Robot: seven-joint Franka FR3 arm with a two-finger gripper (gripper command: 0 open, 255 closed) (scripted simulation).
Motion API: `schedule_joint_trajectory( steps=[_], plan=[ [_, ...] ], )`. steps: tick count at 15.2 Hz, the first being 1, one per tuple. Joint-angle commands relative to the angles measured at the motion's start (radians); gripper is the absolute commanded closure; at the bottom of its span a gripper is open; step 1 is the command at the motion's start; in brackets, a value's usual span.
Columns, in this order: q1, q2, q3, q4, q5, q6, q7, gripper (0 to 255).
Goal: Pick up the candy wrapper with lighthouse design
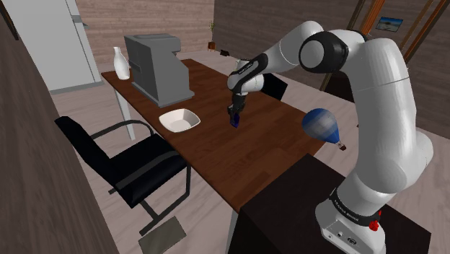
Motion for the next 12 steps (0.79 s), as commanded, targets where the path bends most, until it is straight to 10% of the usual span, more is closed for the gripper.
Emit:
schedule_joint_trajectory(
  steps=[1, 12],
  plan=[
    [0.001, -0.022, -0.002, -0.007, -0.002, -0.015, 0.002, 255],
    [0.006, -0.103, -0.01, -0.006, -0.013, -0.097, 0.012, 255]
  ],
)
